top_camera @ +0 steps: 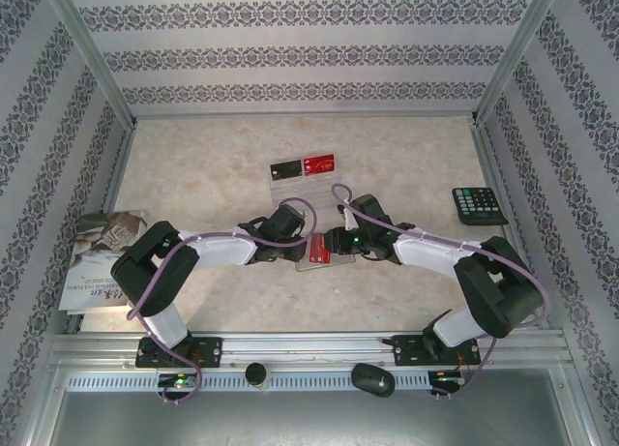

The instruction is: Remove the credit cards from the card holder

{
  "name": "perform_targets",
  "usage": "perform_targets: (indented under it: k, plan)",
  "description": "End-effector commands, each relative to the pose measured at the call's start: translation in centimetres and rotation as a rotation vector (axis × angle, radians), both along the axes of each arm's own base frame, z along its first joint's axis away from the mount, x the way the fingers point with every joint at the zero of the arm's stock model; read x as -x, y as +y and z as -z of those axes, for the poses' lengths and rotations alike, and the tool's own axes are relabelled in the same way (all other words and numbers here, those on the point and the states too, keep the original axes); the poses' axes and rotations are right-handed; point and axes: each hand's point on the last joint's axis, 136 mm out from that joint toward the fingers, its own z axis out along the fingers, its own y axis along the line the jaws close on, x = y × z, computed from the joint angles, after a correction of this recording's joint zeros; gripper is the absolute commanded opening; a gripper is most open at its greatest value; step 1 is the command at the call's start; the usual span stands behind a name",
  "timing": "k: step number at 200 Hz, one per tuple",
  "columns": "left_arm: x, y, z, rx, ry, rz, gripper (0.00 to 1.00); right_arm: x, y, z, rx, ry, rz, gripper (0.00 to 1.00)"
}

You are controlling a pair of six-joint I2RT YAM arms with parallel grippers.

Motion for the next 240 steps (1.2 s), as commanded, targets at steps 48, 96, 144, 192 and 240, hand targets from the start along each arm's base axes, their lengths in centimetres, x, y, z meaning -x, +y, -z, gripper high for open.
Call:
perform_targets:
  k: [48, 96, 144, 192, 240]
  plan:
    - [2.6, 1.3, 3.1, -0.062, 0.114, 0.030, 0.32, -0.9, -0.2, 1.3, -0.013, 0.045, 0.022, 0.32]
    - [2.7, 1.4, 3.2, -0.065, 0.118, 0.034, 0.32, -1.3, 0.7, 1.7, -0.042, 0.055, -0.003, 0.32]
    - [2.7, 1.3, 3.3, -0.063, 0.120, 0.035, 0.32, -1.2, 1.6, 1.5, -0.100, 0.059, -0.034, 0.30]
    - [2.7, 1.3, 3.1, -0.063, 0.122, 0.034, 0.32, -1.3, 1.0, 2.1, -0.092, 0.066, -0.001, 0.14]
    - [2.9, 1.7, 3.1, -0.072, 0.120, 0.029, 0.32, -1.5, -2.5, 1.5, -0.031, 0.011, 0.100, 0.00]
